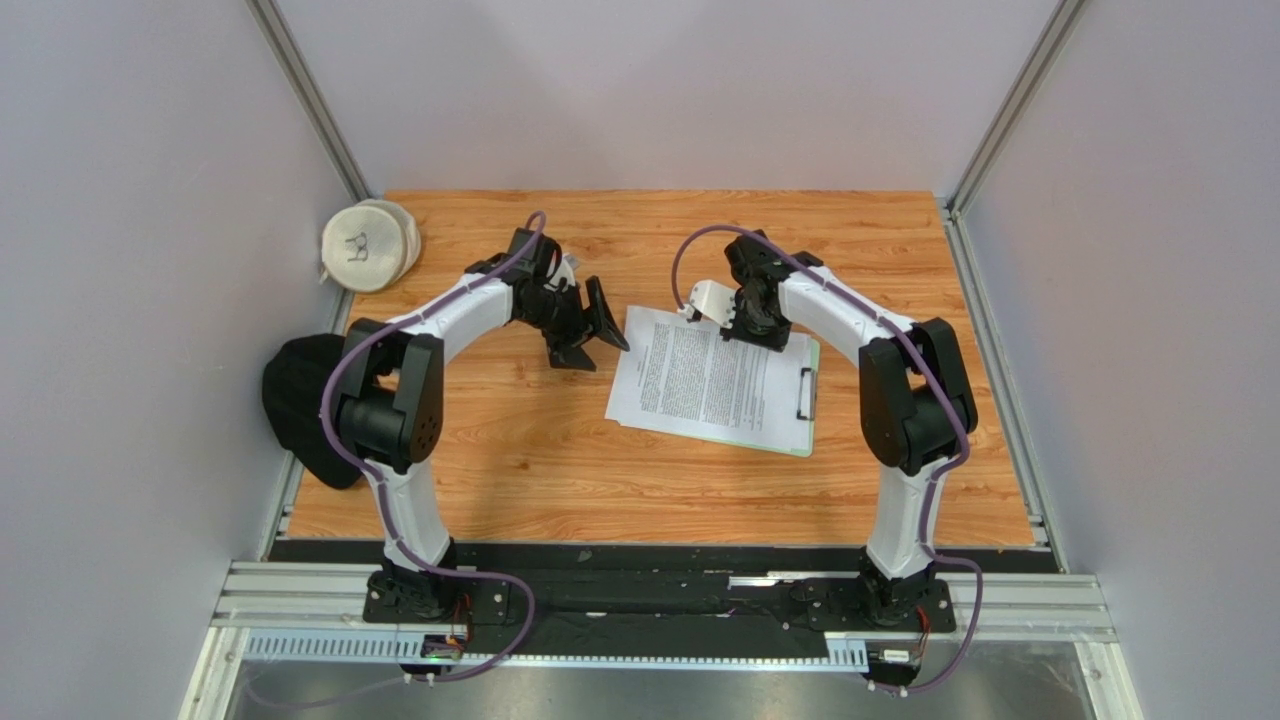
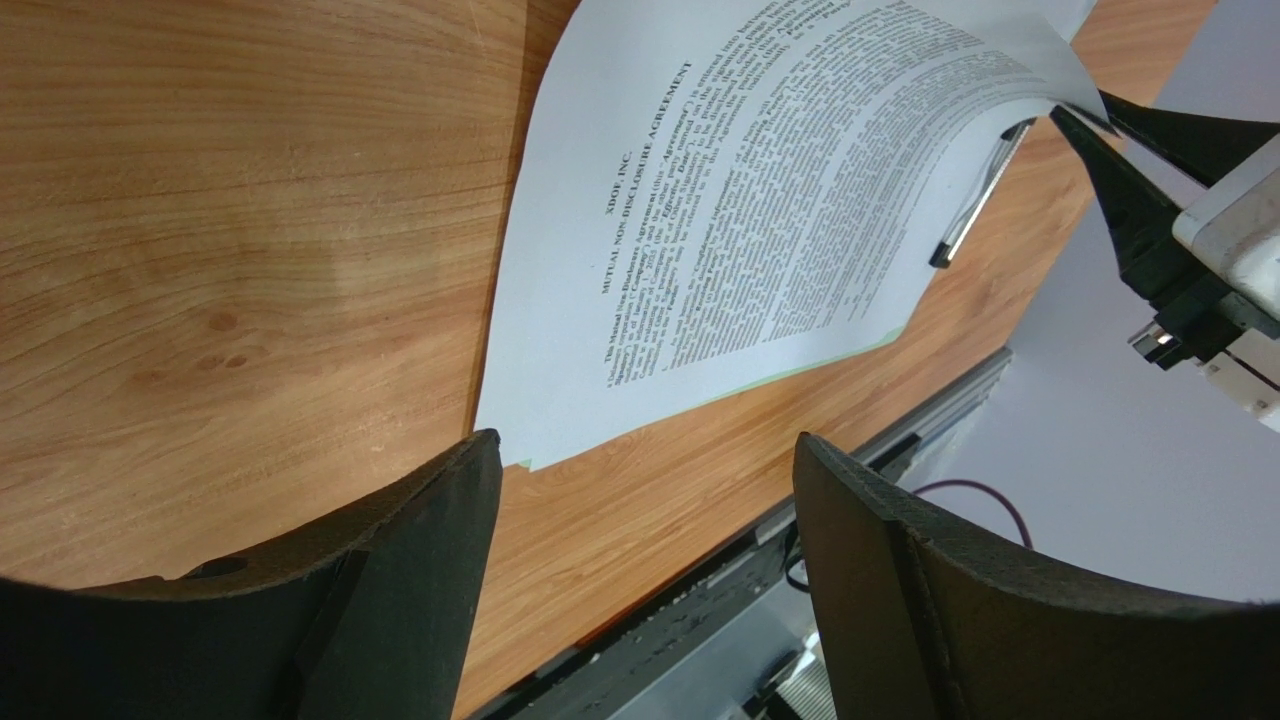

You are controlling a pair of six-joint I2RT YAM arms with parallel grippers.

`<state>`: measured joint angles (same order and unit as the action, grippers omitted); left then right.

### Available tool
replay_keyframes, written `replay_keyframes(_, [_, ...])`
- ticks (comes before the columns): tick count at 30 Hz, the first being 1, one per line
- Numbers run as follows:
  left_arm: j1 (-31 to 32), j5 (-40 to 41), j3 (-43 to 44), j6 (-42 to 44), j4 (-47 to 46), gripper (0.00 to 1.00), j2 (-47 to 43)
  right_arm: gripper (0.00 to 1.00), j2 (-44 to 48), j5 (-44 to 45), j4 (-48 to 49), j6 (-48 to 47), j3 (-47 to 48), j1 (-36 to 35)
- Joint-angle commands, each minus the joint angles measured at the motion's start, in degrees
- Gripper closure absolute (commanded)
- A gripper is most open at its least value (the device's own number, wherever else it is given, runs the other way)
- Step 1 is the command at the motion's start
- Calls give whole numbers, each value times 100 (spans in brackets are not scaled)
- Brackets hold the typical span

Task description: Put the files into the folder

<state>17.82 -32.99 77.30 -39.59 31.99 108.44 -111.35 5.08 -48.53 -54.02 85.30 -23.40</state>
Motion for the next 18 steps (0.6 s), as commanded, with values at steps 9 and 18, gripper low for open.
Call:
replay_keyframes(9, [37,-6,58,-57,-105,20,-666,50,272,704,792,234,-75,-42])
replay_keyframes(18, [90,259,144,486,298,19,-633,35,51,1769,658,3458,934,2])
